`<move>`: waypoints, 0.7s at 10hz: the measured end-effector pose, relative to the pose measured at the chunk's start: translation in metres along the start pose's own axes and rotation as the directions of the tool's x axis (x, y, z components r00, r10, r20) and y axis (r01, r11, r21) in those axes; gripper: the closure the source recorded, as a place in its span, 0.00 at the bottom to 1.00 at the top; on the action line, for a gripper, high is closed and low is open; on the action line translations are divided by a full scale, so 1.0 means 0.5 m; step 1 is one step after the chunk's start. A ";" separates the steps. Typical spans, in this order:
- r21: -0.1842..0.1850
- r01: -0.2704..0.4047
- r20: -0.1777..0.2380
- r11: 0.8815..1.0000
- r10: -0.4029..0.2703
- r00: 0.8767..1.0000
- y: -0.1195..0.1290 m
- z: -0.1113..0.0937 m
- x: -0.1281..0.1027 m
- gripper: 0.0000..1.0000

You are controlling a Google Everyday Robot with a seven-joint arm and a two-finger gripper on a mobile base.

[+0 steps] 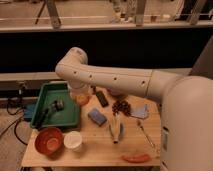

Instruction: Place apple in tray

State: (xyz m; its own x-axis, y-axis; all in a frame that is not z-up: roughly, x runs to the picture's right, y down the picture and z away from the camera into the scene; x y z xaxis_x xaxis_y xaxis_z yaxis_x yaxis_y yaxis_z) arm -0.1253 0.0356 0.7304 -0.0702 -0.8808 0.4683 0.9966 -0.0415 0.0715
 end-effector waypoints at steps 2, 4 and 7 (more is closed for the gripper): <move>0.001 0.029 -0.006 1.000 -0.029 1.000 -0.035 0.014 0.017 0.62; -0.003 0.044 -0.011 0.999 -0.045 0.999 -0.053 0.023 0.022 0.44; 0.000 0.087 -0.018 0.996 -0.087 0.996 -0.090 0.036 0.036 0.20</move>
State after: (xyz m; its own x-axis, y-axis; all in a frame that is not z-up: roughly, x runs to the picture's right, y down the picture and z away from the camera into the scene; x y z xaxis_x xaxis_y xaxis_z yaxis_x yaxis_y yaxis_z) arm -0.1721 0.0302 0.7516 -0.1555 -0.8822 0.4444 0.9868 -0.1178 0.1116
